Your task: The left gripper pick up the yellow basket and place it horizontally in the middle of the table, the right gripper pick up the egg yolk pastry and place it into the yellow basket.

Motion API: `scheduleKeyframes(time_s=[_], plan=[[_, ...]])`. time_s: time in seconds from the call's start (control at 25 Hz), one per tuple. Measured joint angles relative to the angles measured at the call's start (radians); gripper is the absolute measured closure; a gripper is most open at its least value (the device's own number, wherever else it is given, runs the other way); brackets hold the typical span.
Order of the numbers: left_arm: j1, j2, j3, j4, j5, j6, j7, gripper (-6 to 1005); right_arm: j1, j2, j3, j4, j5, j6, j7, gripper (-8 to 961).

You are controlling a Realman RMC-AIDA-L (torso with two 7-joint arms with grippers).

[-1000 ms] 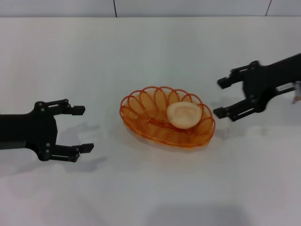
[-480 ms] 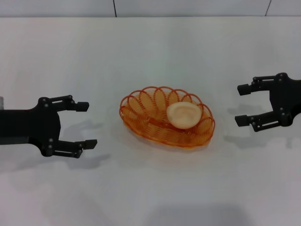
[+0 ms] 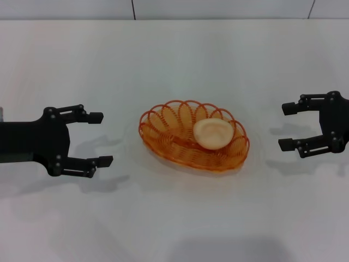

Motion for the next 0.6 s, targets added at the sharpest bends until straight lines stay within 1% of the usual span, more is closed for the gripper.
scheduleKeyframes(time_s=[0.6], plan=[[-0.001,0.001,0.000,0.000,0.001,0.000,-0.003,111,0.000,0.008,-0.007,0.003,-0.008,0.010,-0.003,120]])
